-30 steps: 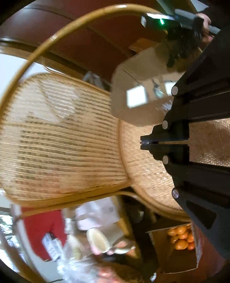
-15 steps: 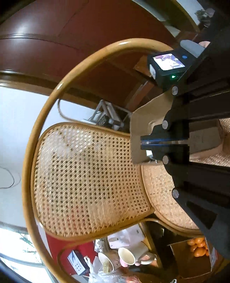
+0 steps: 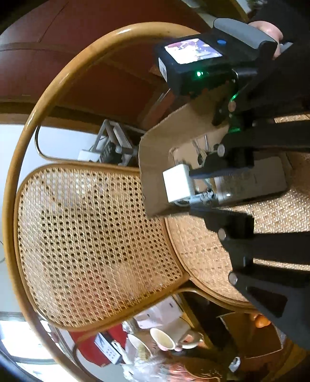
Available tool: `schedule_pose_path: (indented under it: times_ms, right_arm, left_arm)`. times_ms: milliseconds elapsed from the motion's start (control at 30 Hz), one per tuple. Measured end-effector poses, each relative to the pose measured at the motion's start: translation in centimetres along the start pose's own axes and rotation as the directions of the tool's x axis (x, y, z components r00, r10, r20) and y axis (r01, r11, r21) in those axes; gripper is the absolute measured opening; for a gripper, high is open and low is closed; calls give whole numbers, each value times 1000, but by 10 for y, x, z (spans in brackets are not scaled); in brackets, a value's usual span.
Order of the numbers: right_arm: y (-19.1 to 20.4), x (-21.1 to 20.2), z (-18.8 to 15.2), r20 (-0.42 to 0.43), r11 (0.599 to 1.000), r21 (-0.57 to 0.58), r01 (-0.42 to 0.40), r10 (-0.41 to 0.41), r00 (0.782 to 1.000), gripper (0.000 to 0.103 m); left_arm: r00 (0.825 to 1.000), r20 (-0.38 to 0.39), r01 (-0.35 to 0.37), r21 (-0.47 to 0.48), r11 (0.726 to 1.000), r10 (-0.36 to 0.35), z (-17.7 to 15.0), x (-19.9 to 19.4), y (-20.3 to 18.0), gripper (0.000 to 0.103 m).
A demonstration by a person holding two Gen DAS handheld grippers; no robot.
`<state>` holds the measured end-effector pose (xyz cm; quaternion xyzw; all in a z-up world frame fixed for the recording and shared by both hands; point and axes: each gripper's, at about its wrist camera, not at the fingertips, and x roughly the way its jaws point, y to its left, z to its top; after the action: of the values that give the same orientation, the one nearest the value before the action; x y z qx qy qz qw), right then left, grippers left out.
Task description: Organize rigid objects
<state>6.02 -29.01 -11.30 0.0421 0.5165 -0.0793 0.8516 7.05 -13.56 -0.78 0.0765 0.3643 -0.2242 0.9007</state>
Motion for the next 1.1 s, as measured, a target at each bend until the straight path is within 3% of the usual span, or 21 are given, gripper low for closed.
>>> schedule_pose_path:
  times_ms: [67,200,333,400,533,633,867,1100]
  right_arm:
    - [0,0,0,0,1000,-1,0,0,1000,7]
    - [2,-2,1,-1,1000,0,-7,7,1000,9]
    - [8,-14,2,20,1000,-23,-5,5,1000,16]
    - [11,-28,1,64,999,-33,-26,28,998,30]
    - [19,-53,-2,150,998,-63,-19,28,988,45]
    - [24,-69,-4,196,997,-78,-17,32,980,62]
    - [21,-101,-9,298,998,-57,-22,38,954,103]
    - [20,-122,-20,358,997,-62,-37,56,932,103]
  left_arm:
    - [1000,7,-27,-15,1000,27,-2,-4,7,39]
    - [993,52,-109,-30,994,111,-5,-16,20,80]
    - [984,92,-145,-73,987,151,-9,-34,33,89]
    - [980,100,-163,-94,982,172,-11,-39,40,95]
    - [967,116,-215,-119,969,229,-15,-52,51,98]
    - [956,143,-241,-126,962,258,-19,-63,58,100]
    - [946,208,-221,-151,964,250,-26,-85,68,103]
    - [934,235,-230,-178,957,268,-34,-95,71,103]
